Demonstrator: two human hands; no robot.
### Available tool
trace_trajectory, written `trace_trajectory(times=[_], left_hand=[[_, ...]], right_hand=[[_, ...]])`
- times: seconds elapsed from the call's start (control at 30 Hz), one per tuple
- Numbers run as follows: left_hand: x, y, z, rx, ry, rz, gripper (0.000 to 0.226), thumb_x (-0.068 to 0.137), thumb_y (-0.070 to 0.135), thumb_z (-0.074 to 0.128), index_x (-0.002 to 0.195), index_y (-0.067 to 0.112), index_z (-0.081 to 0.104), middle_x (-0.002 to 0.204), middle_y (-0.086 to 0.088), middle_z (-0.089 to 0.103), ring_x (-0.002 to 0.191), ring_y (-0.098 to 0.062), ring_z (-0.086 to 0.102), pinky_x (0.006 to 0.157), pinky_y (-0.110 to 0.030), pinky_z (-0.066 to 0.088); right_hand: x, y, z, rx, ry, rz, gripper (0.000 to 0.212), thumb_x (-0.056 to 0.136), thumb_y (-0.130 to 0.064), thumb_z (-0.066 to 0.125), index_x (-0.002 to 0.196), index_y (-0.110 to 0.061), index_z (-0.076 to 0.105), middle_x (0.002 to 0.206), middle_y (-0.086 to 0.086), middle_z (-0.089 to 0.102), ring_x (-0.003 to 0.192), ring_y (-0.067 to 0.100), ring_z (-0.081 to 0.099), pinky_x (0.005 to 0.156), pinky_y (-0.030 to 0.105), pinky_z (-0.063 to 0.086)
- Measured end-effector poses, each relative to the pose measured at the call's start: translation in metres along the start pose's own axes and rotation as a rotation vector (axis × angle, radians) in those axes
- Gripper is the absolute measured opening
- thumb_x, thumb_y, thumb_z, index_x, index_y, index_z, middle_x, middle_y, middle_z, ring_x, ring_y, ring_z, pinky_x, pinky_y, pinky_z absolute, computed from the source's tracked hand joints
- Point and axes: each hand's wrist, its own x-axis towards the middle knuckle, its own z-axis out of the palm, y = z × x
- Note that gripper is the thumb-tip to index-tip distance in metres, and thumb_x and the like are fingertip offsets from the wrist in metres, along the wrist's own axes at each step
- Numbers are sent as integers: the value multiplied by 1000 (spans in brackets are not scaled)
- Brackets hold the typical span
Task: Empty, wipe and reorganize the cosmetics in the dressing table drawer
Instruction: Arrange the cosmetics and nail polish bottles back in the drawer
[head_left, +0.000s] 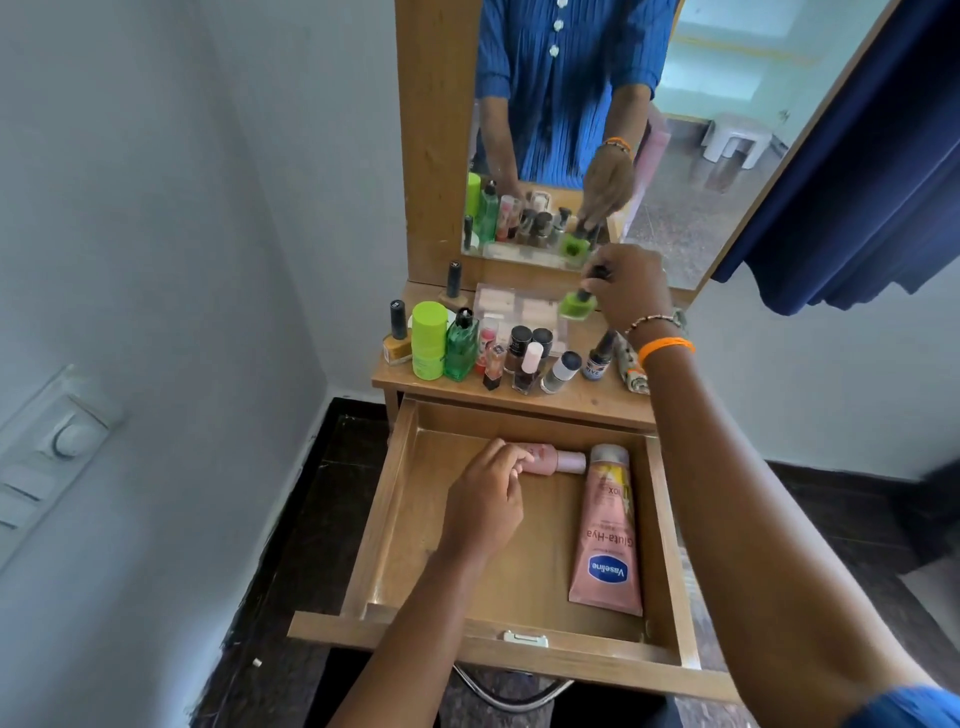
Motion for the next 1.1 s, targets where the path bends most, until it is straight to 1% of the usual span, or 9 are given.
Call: trace_trajectory(times=[0.1, 0.27, 0.33, 0.4, 0.53, 0.7, 0.87, 0.97, 1.1], left_hand=[[-1, 1, 0, 10, -2, 7, 23, 88, 5, 48, 97, 22, 61, 103, 12, 62, 94, -5, 59, 71, -13, 42], [0, 1, -1, 13, 18, -10, 23, 88, 6, 49, 98, 23, 61, 103, 13, 62, 93, -3, 58, 71, -9, 39], [0, 2, -1, -8, 34, -21, 23, 88, 6, 49, 98, 23, 61, 101, 13, 61, 92, -2, 58, 70, -7, 39], [2, 3, -2, -81, 88, -66, 24, 88, 4, 50, 98, 21, 63, 100, 11, 61, 90, -2, 57, 69, -5, 40], [10, 9, -11, -239, 227, -182, 21, 89, 2, 52, 99, 16, 65, 99, 6, 64, 89, -6, 59, 70, -6, 43], [23, 31, -36, -390, 282, -251, 26, 87, -2, 51, 98, 15, 66, 90, 16, 59, 86, 3, 57, 72, -2, 41], [31, 48, -56, -475, 223, -276, 22, 88, 4, 52, 96, 20, 66, 94, 16, 62, 87, -5, 60, 72, -10, 43], [32, 54, -63, -508, 215, -276, 22, 89, 5, 53, 97, 20, 66, 94, 14, 63, 84, -7, 59, 65, -1, 38], [31, 57, -68, -572, 206, -301, 24, 89, 4, 51, 99, 19, 66, 92, 14, 63, 83, -6, 58, 62, 0, 38]], right_hand=[[3, 23, -2, -107, -63, 80, 17, 75, 4, 54, 82, -1, 68, 91, 17, 70, 78, 23, 58, 66, 22, 35], [4, 36, 3, -123, -105, 143, 15, 76, -1, 58, 86, -7, 68, 99, 14, 69, 80, 23, 58, 61, 22, 40], [2, 32, -1, -192, -39, 76, 23, 77, -7, 64, 100, -7, 68, 111, 15, 66, 99, 31, 60, 76, 31, 48], [1, 22, -8, -196, -21, -56, 28, 79, -8, 67, 107, -6, 67, 115, 15, 65, 107, 33, 57, 89, 37, 45], [12, 7, 5, -337, -380, -255, 32, 76, -13, 74, 105, -4, 66, 107, 16, 68, 101, 30, 62, 90, 37, 49], [21, 5, 37, -544, -629, -335, 65, 67, -21, 82, 125, -9, 53, 128, 12, 53, 118, 30, 50, 98, 35, 41], [23, 13, 45, -567, -637, -405, 66, 65, -19, 82, 120, -11, 47, 129, 11, 45, 114, 32, 49, 94, 41, 46], [23, 11, 42, -635, -619, -456, 67, 65, -23, 82, 121, -7, 48, 127, 13, 49, 113, 32, 51, 93, 39, 46], [21, 12, 40, -699, -589, -518, 57, 68, -21, 77, 117, -5, 51, 118, 16, 56, 106, 33, 54, 88, 41, 50]])
